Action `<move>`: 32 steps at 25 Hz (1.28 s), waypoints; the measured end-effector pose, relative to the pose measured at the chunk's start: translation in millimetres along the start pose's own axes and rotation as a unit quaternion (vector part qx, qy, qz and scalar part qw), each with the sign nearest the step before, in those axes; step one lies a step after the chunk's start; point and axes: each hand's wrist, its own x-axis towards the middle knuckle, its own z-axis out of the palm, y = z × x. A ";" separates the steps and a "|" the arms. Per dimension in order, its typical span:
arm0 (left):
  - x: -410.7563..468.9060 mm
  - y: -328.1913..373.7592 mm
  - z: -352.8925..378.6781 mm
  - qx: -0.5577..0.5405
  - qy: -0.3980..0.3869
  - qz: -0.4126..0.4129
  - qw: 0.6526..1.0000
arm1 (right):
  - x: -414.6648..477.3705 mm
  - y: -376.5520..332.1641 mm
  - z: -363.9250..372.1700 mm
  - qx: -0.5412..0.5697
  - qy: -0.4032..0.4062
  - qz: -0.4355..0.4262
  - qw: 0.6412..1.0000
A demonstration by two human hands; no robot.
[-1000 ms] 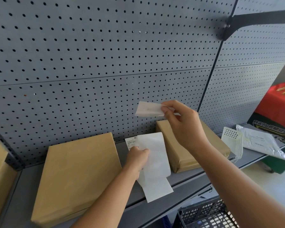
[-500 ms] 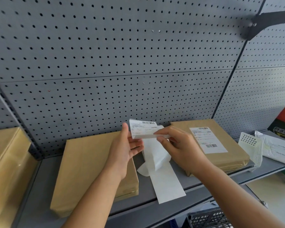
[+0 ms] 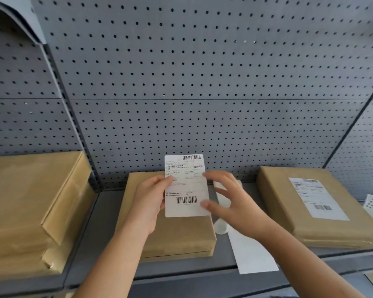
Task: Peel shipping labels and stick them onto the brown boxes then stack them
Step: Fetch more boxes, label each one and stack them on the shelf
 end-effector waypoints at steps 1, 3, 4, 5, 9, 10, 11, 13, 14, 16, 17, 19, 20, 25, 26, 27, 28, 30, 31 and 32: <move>-0.1 -1.2 -7.9 0.009 0.005 0.000 1.000 | 6.4 -0.8 8.1 0.066 0.036 0.036 0.997; -0.4 -3.8 -22.8 0.019 0.009 -0.002 1.000 | 22.2 -0.9 25.7 0.183 0.067 0.131 0.972; -0.8 -4.5 -29.1 0.027 0.010 -0.004 1.000 | 29.5 1.5 33.9 0.219 0.061 0.173 0.958; -1.4 -5.0 -34.3 0.035 0.012 -0.007 0.999 | 35.4 5.1 41.6 0.243 0.047 0.199 0.948; 2.1 -11.1 -50.6 0.066 0.026 -0.017 0.997 | 50.1 8.9 68.2 0.268 0.008 0.238 0.934; 3.2 -13.3 -52.7 0.074 0.026 -0.018 0.997 | 52.4 9.3 72.6 0.262 0.007 0.240 0.935; 4.2 -15.2 -54.9 0.085 0.028 -0.017 0.996 | 54.8 9.1 75.9 0.248 0.010 0.238 0.939; 6.8 -18.0 -59.4 0.131 0.035 -0.005 0.991 | 59.9 10.3 79.1 0.207 0.021 0.233 0.950; 8.6 -19.9 -62.0 0.160 0.038 0.003 0.986 | 61.4 11.0 79.5 0.185 0.023 0.230 0.955; 14.4 -24.2 -66.3 0.213 0.042 0.019 0.976 | 63.0 12.5 80.6 0.133 0.024 0.225 0.965; 17.0 -26.0 -67.5 0.246 0.044 0.028 0.968 | 63.9 14.2 81.8 0.103 0.025 0.222 0.969; 21.7 -29.4 -67.4 0.313 0.048 0.046 0.947 | 65.9 19.7 84.8 0.050 0.028 0.222 0.973; 24.1 -31.1 -66.6 0.338 0.047 0.055 0.938 | 66.4 21.5 86.0 0.032 0.032 0.221 0.974; 32.7 -34.1 -61.4 0.391 0.053 0.080 0.915 | 70.1 28.1 89.1 -0.025 0.050 0.215 0.975; 34.9 -35.7 -60.6 0.400 0.060 0.078 0.911 | 70.5 28.3 89.5 -0.036 0.052 0.214 0.975; 36.5 -36.6 -59.5 0.411 0.070 0.077 0.906 | 70.7 28.7 90.1 -0.048 0.054 0.212 0.975; 38.1 -37.8 -58.4 0.424 0.077 0.074 0.899 | 70.6 29.0 90.8 -0.062 0.055 0.209 0.974; 39.0 -39.3 -56.2 0.447 0.086 0.071 0.888 | 70.4 29.1 92.6 -0.090 0.056 0.199 0.974; 38.9 -40.0 -55.4 0.456 0.089 0.073 0.883 | 70.7 29.0 93.8 -0.104 0.055 0.194 0.974; 39.2 -40.5 -54.5 0.465 0.091 0.076 0.877 | 70.8 28.0 94.5 -0.116 0.054 0.190 0.973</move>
